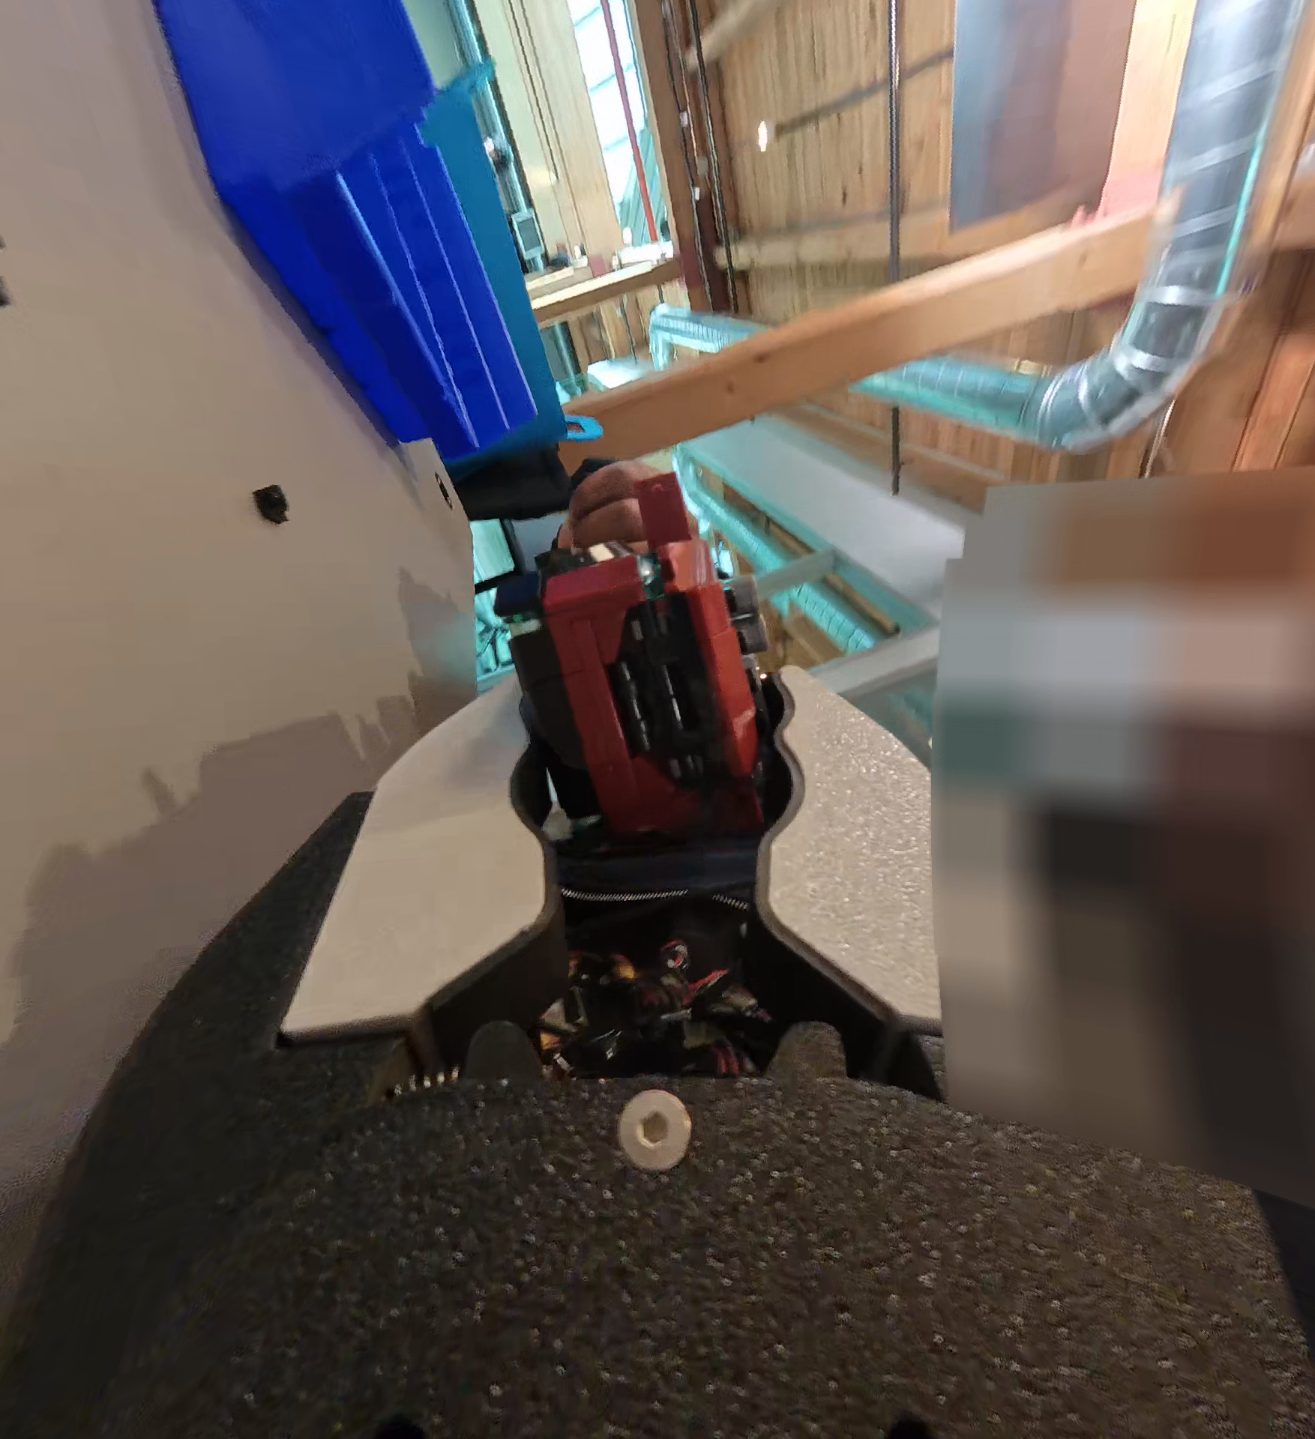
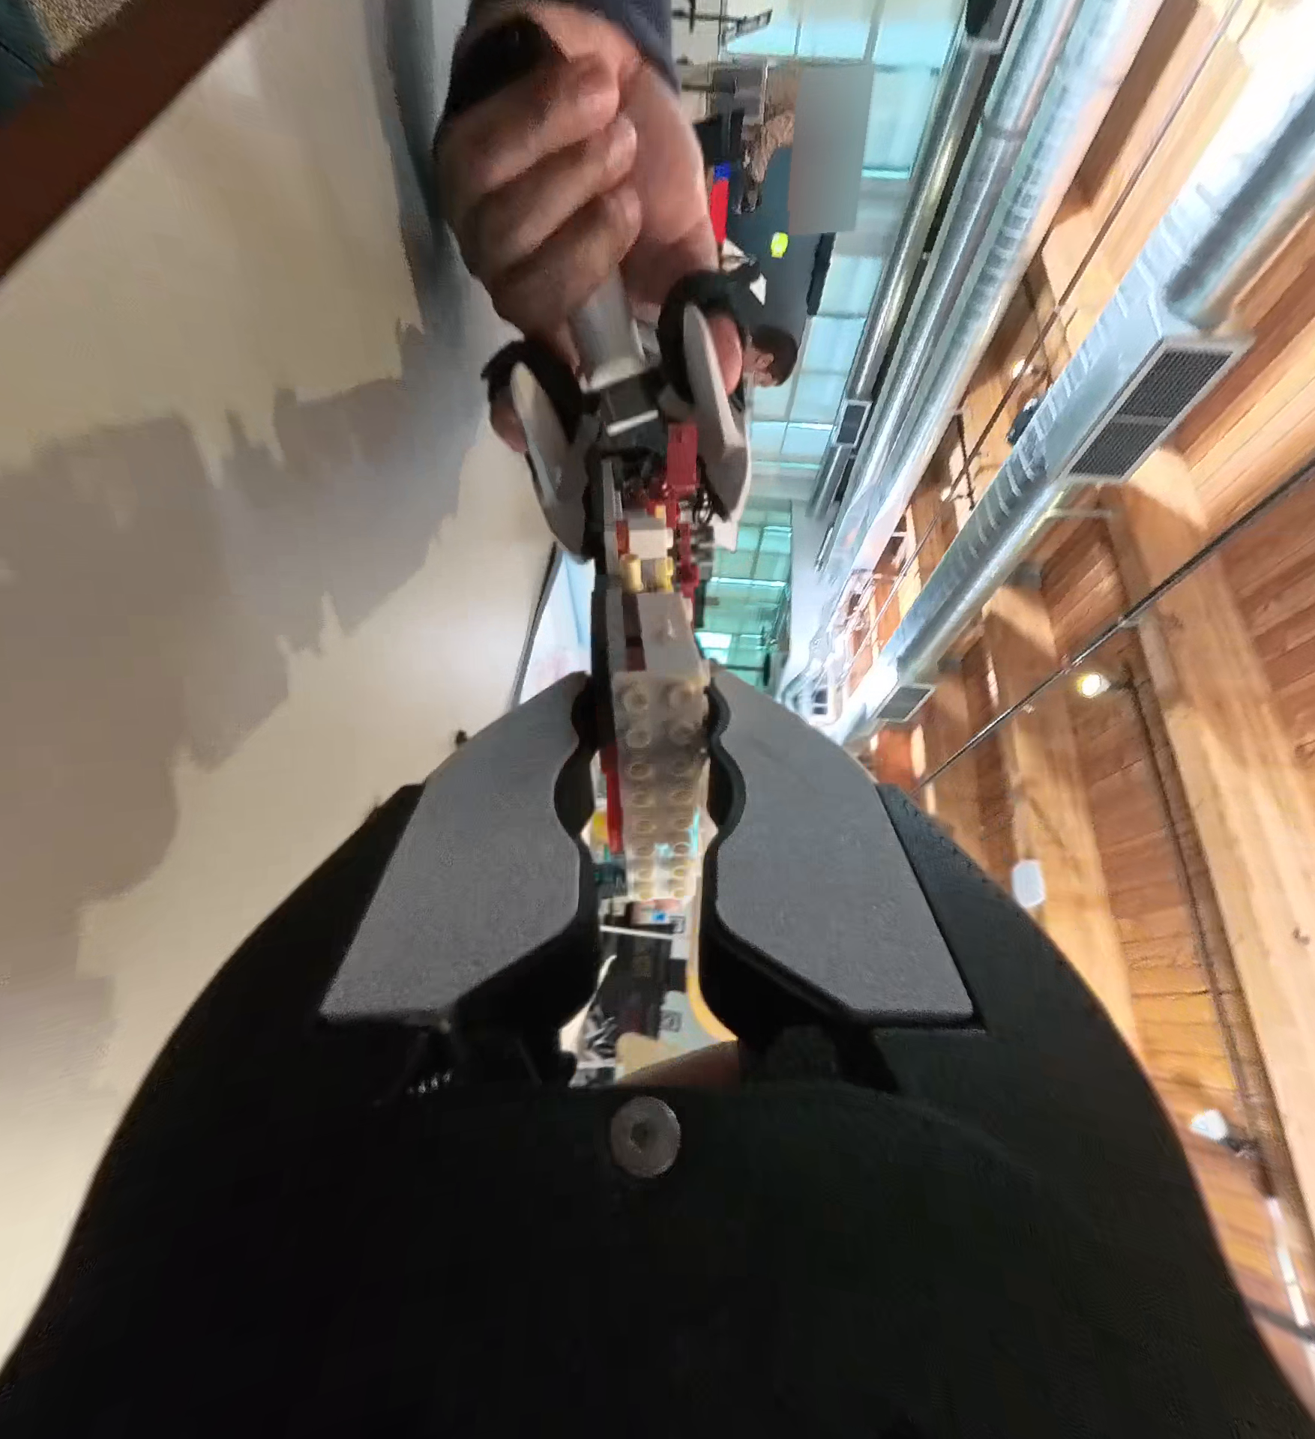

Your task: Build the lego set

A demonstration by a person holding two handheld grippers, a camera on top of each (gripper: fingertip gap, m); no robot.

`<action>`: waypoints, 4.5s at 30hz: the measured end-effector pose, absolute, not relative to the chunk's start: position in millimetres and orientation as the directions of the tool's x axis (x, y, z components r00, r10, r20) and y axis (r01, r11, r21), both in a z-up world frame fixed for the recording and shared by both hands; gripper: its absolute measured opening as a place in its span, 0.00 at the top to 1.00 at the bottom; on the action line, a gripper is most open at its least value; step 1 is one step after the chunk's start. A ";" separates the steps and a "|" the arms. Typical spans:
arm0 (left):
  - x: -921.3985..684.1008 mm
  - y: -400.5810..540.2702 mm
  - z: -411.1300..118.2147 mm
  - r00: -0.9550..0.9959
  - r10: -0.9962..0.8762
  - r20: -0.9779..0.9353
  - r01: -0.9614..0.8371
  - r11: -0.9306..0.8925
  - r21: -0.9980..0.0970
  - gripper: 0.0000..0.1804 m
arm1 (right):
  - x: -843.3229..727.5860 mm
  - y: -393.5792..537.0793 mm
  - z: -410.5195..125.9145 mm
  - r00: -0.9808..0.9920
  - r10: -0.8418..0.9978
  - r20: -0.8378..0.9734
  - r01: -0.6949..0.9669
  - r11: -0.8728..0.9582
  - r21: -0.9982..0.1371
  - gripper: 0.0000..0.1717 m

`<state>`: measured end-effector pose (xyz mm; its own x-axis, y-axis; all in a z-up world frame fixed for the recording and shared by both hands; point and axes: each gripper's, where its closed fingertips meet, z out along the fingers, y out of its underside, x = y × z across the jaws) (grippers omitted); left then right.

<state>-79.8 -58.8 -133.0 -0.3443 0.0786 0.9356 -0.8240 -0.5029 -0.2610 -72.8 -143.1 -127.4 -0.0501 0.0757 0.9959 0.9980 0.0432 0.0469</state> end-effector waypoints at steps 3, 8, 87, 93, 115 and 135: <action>-77.3 -50.6 -141.4 -0.261 0.111 0.959 -0.802 -0.579 -0.151 0.71 | -58.8 -135.9 -133.2 0.032 0.084 0.996 0.999 0.015 -0.033 0.86; -75.2 -26.3 -146.9 -0.215 0.102 0.971 -0.744 -0.662 -0.095 0.71 | -32.0 -129.9 -133.5 0.145 0.084 0.986 0.989 -0.032 -0.143 0.83; -32.5 58.9 -126.5 -0.159 0.159 0.974 -0.330 -0.939 0.100 0.72 | -77.5 -19.2 -142.9 0.154 -0.063 0.986 0.966 -0.201 -0.164 0.85; -46.2 40.9 -96.8 -0.361 0.062 0.931 -0.501 -0.854 -0.138 0.71 | -77.6 -39.3 -118.8 0.062 -0.111 0.992 0.996 -0.056 -0.068 0.86; -62.2 -2.0 -125.9 -0.334 0.002 0.943 -0.880 -0.360 -0.311 0.63 | -69.4 -67.9 -138.4 -0.109 -0.075 0.991 0.977 0.174 0.120 0.86; -24.3 -2.2 -132.1 -0.195 0.220 0.956 -0.806 -0.592 -0.028 0.65 | -49.9 -70.6 -157.6 -0.105 -0.035 0.994 0.982 0.157 0.109 0.86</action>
